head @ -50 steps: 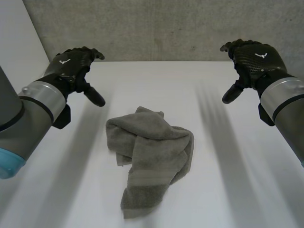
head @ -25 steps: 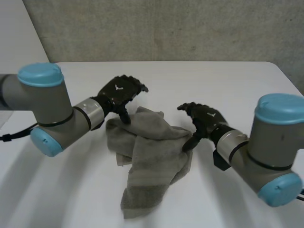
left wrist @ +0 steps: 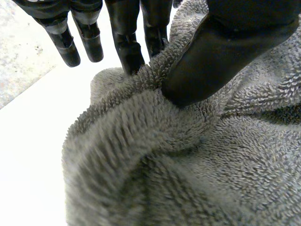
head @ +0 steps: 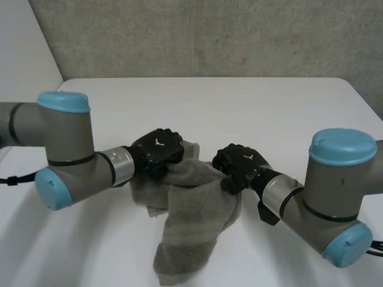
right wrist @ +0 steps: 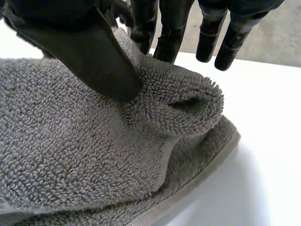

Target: Fold the towel.

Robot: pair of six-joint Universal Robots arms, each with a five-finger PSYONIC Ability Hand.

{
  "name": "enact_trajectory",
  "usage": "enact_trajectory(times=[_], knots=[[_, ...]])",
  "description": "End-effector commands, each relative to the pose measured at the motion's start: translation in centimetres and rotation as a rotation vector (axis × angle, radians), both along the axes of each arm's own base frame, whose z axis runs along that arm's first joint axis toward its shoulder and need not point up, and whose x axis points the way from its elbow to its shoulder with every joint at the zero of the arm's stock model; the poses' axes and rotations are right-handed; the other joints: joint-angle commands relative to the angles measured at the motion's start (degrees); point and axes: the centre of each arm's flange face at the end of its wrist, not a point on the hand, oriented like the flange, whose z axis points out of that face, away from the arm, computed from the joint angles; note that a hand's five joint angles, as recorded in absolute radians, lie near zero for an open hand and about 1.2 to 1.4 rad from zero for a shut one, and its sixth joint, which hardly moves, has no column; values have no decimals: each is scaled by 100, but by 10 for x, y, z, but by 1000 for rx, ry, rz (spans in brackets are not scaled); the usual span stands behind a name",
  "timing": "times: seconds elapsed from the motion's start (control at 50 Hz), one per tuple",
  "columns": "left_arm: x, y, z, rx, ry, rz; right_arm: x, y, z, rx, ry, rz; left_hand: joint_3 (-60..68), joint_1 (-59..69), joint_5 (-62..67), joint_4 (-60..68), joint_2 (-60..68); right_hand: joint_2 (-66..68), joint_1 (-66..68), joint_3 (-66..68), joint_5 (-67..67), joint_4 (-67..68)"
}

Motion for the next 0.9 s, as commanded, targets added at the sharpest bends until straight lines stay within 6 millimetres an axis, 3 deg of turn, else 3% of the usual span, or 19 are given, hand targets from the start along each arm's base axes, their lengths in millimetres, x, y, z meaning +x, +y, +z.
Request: enact_trajectory(times=[0.02, 0.14, 0.18, 0.2, 0.22, 0.24, 0.26, 0.28, 0.3, 0.34, 0.38, 0.52, 0.62, 0.66, 0.68, 0.72, 0.76, 0.82, 0.9], knots=[[9, -6, 17, -67, -10, 22, 10, -21, 30, -143, 24, 79, -257, 708, 451, -318, 839, 847, 542, -187, 501, -305], [-1, -42, 54, -330, 101, 180, 24, -49, 81, -330, -42, 60, -257, 708, 451, -318, 839, 847, 542, -187, 501, -305], [-5, -51, 102, -477, 279, 310, 27, -58, 139, -520, -103, 34, -257, 708, 451, -318, 839, 847, 542, -187, 501, -305], [-5, -51, 102, -478, 280, 310, 26, -57, 166, -610, -129, 28, -257, 708, 451, -318, 839, 847, 542, -187, 501, -305], [-3, -51, 131, -542, 381, 353, 26, -57, 166, -611, -129, 28, -257, 708, 451, -318, 839, 847, 542, -187, 501, -305], [2, -46, 165, -611, 492, 374, 25, -53, 195, -721, -163, 21, -257, 708, 451, -318, 839, 847, 542, -187, 501, -305], [2, -46, 166, -612, 493, 374, 25, -53, 195, -722, -164, 21, -257, 708, 451, -318, 839, 847, 542, -187, 501, -305], [7, -39, 193, -663, 584, 374, 23, -49, 216, -809, -199, 20, -257, 708, 451, -318, 839, 847, 542, -187, 501, -305], [7, -39, 193, -663, 585, 374, 21, -44, 237, -900, -238, 19, -257, 708, 451, -318, 839, 847, 542, -187, 501, -305], [16, -23, 228, -729, 696, 360, 21, -44, 237, -901, -238, 19, -257, 708, 451, -318, 839, 847, 542, -187, 501, -305], [18, -16, 233, -734, 717, 353, 20, -31, 247, -983, -253, 66, -257, 708, 451, -318, 839, 847, 542, -187, 501, -305], [21, 4, 186, -608, 629, 355, 27, -14, 188, -957, -93, 281, -257, 708, 451, -318, 839, 847, 542, -187, 501, -305], [34, 27, 93, -384, 449, 394, 23, -5, 123, -910, 87, 361, -257, 708, 451, -318, 839, 847, 542, -187, 501, -305], [39, 31, 75, -339, 413, 407, 17, 5, 83, -866, 215, 426, -257, 708, 451, -318, 839, 847, 542, -187, 501, -305], [39, 31, 75, -339, 412, 408, 17, 5, 83, -866, 216, 427, -257, 708, 451, -318, 839, 847, 542, -187, 501, -305], [46, 38, 48, -269, 354, 433, 13, 8, 68, -854, 278, 451, -257, 708, 451, -318, 839, -122, -428, -187, -468, -305], [49, 39, 35, -235, 326, 446, 6, 13, 47, -843, 381, 481, -257, -106, -363, -318, 25, -5294, -5600, -187, -5640, -305], [56, 40, 19, -182, 276, 467, 3, 17, 42, -807, 409, 479, -257, -3578, -3835, -318, -3447, -5858, -6163, -187, -6203, -305], [58, 41, 17, -166, 248, 474, 2, 17, 46, -749, 392, 420, -257, -4824, -5081, -318, -4693, -6153, -6458, -187, -6499, -305]])
